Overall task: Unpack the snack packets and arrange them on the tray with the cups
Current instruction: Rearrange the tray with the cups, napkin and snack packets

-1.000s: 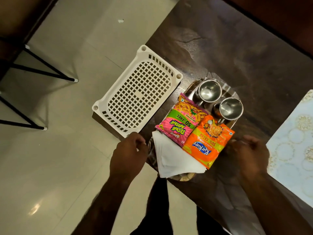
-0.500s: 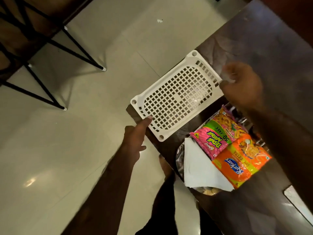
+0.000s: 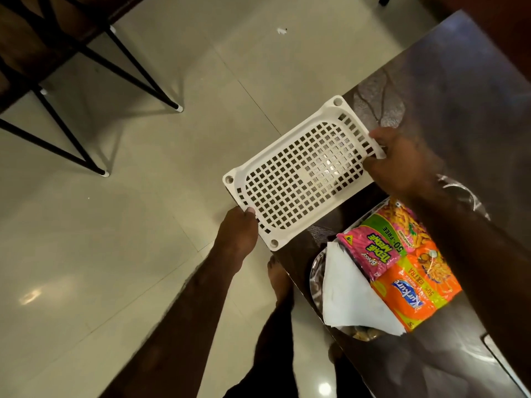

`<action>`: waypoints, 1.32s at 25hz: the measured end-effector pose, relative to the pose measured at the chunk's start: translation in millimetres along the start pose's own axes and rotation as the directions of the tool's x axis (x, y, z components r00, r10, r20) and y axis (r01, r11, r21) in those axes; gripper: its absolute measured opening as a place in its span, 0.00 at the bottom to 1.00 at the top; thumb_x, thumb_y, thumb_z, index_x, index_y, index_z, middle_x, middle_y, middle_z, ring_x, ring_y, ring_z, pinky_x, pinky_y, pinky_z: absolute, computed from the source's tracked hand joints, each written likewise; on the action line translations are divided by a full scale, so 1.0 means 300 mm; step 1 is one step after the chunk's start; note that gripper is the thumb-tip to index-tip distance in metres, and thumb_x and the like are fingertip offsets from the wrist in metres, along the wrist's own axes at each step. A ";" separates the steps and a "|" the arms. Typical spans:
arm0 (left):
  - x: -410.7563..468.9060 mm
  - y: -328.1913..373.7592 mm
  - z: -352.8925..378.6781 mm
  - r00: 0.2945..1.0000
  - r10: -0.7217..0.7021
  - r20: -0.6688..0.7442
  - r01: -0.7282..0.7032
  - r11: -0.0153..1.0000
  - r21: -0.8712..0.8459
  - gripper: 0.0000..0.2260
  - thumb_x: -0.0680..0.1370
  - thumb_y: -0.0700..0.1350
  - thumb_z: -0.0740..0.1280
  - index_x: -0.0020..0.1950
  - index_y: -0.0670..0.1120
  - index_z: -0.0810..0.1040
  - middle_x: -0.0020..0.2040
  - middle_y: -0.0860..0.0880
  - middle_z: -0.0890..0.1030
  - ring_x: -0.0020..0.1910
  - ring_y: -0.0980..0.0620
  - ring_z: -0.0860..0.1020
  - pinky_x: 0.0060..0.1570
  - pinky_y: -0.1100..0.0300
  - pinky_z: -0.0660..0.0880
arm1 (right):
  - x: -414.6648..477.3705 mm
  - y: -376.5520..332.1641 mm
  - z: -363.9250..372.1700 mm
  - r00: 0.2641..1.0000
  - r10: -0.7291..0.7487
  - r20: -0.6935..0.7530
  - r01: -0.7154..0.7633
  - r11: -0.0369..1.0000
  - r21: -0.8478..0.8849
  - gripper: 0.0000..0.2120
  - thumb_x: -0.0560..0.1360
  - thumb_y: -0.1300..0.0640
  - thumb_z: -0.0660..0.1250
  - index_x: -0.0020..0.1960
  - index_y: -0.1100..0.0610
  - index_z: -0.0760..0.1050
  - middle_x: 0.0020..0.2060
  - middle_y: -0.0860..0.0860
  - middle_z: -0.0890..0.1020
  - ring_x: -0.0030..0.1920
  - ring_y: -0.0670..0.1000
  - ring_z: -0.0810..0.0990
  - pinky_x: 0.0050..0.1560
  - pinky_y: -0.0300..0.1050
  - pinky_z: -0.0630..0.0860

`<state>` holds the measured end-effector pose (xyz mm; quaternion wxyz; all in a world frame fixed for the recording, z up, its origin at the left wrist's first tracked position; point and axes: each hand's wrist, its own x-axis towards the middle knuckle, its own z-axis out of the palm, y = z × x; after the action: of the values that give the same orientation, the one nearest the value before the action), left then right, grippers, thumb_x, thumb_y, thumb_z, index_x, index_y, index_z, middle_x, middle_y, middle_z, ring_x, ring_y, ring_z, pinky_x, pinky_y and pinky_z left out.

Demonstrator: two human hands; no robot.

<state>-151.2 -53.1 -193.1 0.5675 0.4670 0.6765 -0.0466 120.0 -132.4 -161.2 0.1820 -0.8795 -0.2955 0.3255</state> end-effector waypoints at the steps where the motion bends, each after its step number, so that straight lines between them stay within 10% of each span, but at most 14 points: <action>1: 0.005 -0.005 -0.006 1.000 0.010 0.003 -0.010 1.000 0.003 0.10 0.84 0.46 0.56 0.53 0.50 0.76 0.55 0.47 0.84 0.56 0.45 0.82 0.61 0.42 0.79 | -0.005 -0.005 0.002 1.000 -0.007 -0.006 0.007 0.999 -0.031 0.21 0.77 0.58 0.67 0.70 0.51 0.75 0.59 0.51 0.85 0.50 0.53 0.82 0.43 0.41 0.76; 8: -0.004 -0.009 -0.010 1.000 0.022 0.002 -0.022 1.000 -0.008 0.11 0.84 0.48 0.56 0.56 0.47 0.76 0.56 0.47 0.83 0.57 0.45 0.81 0.62 0.42 0.78 | 0.014 0.028 0.033 1.000 -0.007 -0.009 0.008 0.996 0.084 0.24 0.75 0.61 0.68 0.70 0.51 0.73 0.60 0.54 0.83 0.56 0.56 0.83 0.59 0.56 0.81; 13: -0.068 -0.050 0.008 0.991 -0.120 -0.062 0.111 0.986 -0.126 0.23 0.81 0.57 0.63 0.72 0.46 0.68 0.64 0.45 0.78 0.62 0.42 0.78 0.63 0.40 0.76 | -0.013 0.121 -0.019 0.994 -0.041 -0.098 0.039 0.999 -0.026 0.27 0.74 0.57 0.71 0.72 0.50 0.71 0.68 0.55 0.77 0.64 0.54 0.78 0.61 0.48 0.74; 16: -0.170 -0.132 0.040 0.989 -0.129 -0.078 0.114 0.979 -0.169 0.12 0.81 0.52 0.64 0.60 0.47 0.74 0.57 0.43 0.80 0.51 0.44 0.82 0.48 0.50 0.79 | -0.030 0.234 -0.136 0.986 -0.001 -0.165 -0.003 1.000 -0.024 0.23 0.75 0.56 0.72 0.69 0.51 0.75 0.64 0.56 0.79 0.62 0.57 0.79 0.62 0.53 0.75; 21: -0.318 -0.234 0.195 0.977 -0.179 0.118 0.188 0.980 -0.069 0.05 0.83 0.46 0.61 0.50 0.49 0.75 0.47 0.44 0.82 0.42 0.45 0.81 0.45 0.52 0.76 | -0.035 0.448 -0.347 0.965 0.247 -0.085 -0.224 0.950 0.216 0.09 0.80 0.51 0.68 0.53 0.56 0.82 0.38 0.48 0.84 0.33 0.40 0.79 0.34 0.37 0.72; 26: -0.380 -0.258 0.365 0.927 -0.305 0.220 0.334 0.936 -0.112 0.14 0.84 0.51 0.59 0.61 0.43 0.75 0.57 0.41 0.81 0.54 0.41 0.81 0.54 0.47 0.77 | -0.079 0.568 -0.333 0.884 0.382 0.270 -0.451 0.851 0.271 0.19 0.83 0.42 0.60 0.56 0.55 0.81 0.51 0.59 0.82 0.48 0.59 0.78 0.40 0.45 0.67; 33: -0.402 -0.288 0.394 0.946 -0.255 0.202 0.308 0.900 -0.308 0.17 0.80 0.52 0.65 0.68 0.48 0.73 0.66 0.41 0.78 0.63 0.37 0.78 0.46 0.49 0.78 | -0.136 0.628 -0.253 0.927 0.335 0.171 -0.375 0.789 0.487 0.17 0.81 0.36 0.60 0.45 0.44 0.80 0.34 0.47 0.82 0.27 0.45 0.78 0.23 0.36 0.70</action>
<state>-134.4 -241.5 -177.2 0.6772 0.2555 0.6882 -0.0492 222.3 -311.2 -184.0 0.3328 -0.8260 -0.0348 0.4536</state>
